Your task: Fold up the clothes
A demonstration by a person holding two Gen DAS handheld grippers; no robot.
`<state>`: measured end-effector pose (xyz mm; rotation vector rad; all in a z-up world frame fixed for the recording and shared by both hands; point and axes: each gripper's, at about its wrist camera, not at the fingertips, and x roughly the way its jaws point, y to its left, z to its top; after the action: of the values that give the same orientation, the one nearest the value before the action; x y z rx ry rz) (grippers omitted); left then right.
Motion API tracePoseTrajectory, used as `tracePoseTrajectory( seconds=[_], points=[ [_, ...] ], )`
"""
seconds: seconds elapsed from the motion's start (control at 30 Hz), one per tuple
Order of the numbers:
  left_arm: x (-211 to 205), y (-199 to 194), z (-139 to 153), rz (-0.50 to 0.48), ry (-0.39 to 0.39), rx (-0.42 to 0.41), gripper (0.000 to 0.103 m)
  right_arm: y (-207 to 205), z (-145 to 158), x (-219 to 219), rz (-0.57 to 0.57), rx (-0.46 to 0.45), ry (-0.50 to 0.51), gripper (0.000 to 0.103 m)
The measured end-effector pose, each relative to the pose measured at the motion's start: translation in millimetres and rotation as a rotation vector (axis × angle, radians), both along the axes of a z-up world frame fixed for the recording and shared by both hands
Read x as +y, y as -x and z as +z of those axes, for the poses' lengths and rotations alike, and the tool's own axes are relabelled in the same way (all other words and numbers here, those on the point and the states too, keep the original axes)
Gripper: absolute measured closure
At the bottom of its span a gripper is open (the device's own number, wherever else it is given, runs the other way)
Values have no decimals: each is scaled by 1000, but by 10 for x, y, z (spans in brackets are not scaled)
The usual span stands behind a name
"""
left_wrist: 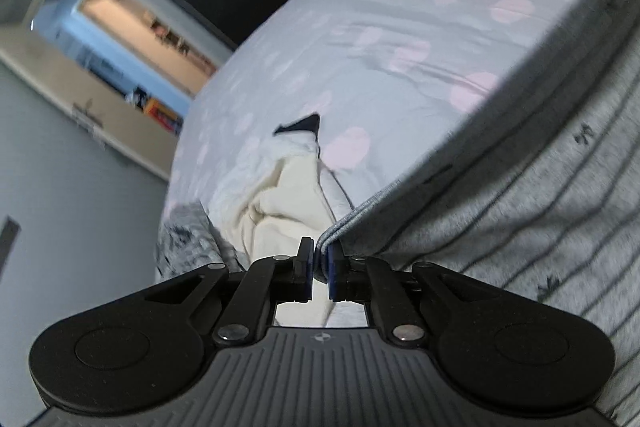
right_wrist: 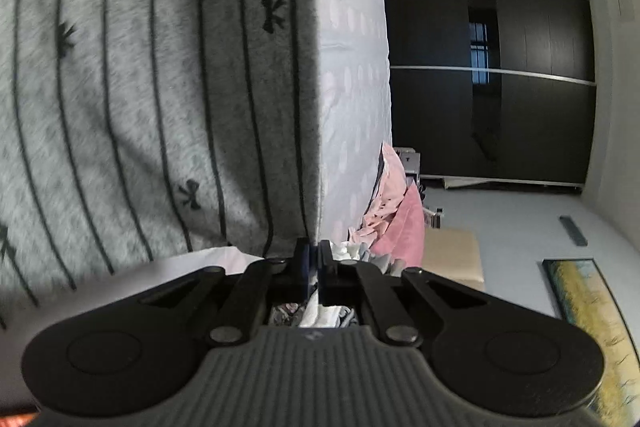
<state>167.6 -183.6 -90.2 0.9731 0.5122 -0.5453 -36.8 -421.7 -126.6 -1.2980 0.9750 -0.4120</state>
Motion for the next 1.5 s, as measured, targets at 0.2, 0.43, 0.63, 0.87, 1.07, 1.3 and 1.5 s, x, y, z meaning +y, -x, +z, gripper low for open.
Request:
tracePoseTrajectory(
  seconds=[0.2,0.43,0.63,0.87,1.07,1.3,1.5],
  points=[
    [-172,-54,-232,3,-64,-5,98,-327,-214,-125,-51,52,-61,99],
    [-339,-186,-428,10,-83,15,98,-607,-428,-304,-134,78,-128,102],
    [-381,-234,-631,14,-150,-4,89,-687,-467,-336,-118,79,-149,101],
    [-231,-243,-476,81,-116,-28,84,-538,-368,-503,-190,1,-182,97],
    [-97,57,-293,19,-84,6,80,-407,-95,-460,-268,-88,-432,80],
    [185,466,-101,-9,69,236,80,-102,149,-126,-314,-142,-798,80],
    [446,807,-55,9,168,409,80,138,224,256,-319,-142,-1052,70]
  ],
)
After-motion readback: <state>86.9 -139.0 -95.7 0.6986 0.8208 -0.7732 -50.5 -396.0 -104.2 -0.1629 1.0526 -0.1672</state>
